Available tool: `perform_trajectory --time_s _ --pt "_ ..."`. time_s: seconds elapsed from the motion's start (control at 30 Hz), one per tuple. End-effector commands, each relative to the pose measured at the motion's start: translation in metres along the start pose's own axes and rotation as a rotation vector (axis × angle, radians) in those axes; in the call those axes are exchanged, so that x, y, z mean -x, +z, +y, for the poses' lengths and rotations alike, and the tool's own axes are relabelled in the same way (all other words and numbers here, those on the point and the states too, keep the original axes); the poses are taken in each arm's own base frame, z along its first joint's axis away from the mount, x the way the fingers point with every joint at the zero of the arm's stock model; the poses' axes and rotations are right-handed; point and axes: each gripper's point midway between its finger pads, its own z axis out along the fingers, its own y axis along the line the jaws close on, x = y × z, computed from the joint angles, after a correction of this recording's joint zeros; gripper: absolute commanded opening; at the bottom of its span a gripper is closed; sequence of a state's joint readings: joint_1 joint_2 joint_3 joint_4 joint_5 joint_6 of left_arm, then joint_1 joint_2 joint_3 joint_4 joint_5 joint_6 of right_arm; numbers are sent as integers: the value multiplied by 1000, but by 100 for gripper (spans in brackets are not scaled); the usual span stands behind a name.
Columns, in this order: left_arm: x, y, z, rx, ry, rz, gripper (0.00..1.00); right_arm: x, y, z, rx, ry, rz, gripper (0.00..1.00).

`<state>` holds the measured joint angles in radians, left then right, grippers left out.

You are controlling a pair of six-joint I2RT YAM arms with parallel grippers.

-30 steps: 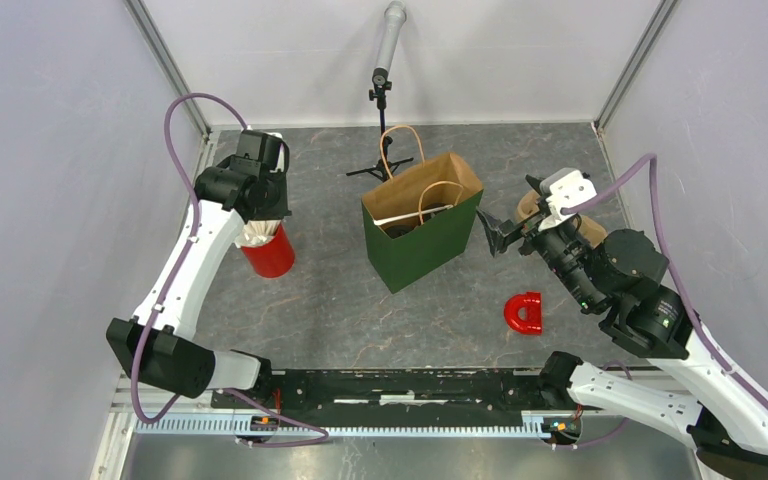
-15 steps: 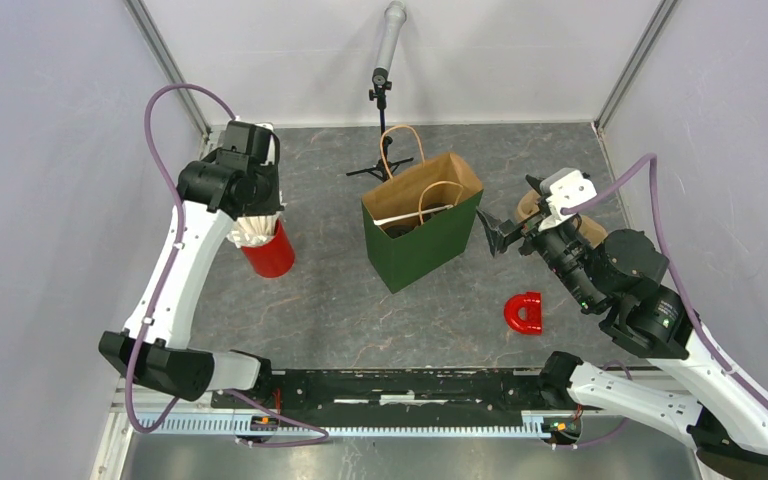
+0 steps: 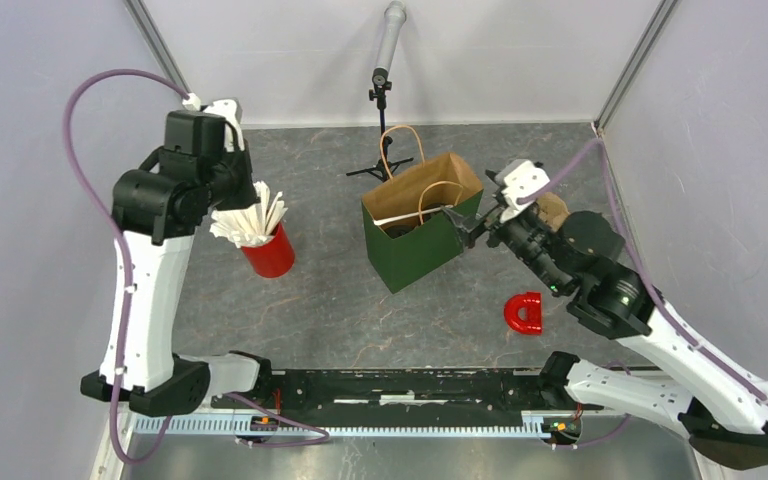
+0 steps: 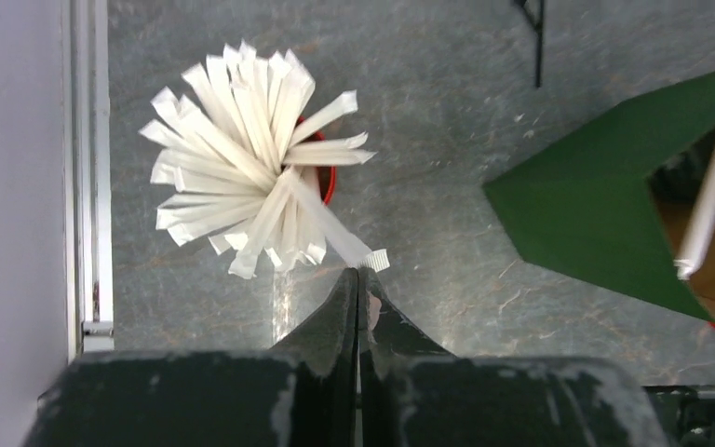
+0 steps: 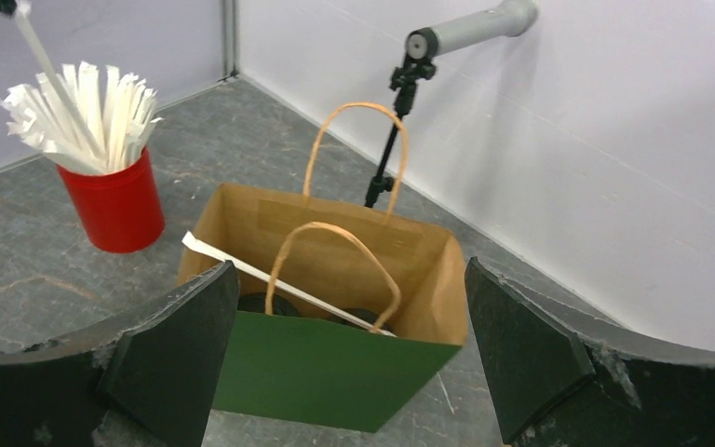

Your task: Pack the takeout coffee

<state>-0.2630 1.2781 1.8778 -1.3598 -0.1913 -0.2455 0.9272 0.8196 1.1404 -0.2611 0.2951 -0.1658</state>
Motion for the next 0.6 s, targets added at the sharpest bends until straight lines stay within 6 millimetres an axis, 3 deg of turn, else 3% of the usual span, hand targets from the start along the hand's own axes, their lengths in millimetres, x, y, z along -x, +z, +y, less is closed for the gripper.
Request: perform_trajectory --time_s 0.0,0.13,0.3,0.4,0.57 --pt "23 -47 -9 -103 -21 -105 2 30 18 15 69 15 -97 98" --pt "39 -69 -26 -207 -25 -141 2 41 31 29 129 14 -134 98" --pt "47 -90 -67 -454 -18 -158 2 52 44 43 189 25 -182 98" --pt "58 -109 -92 -618 -8 -219 3 61 48 43 185 41 -202 98" --pt "87 -146 -112 -777 2 -373 2 69 43 34 148 38 -221 98"
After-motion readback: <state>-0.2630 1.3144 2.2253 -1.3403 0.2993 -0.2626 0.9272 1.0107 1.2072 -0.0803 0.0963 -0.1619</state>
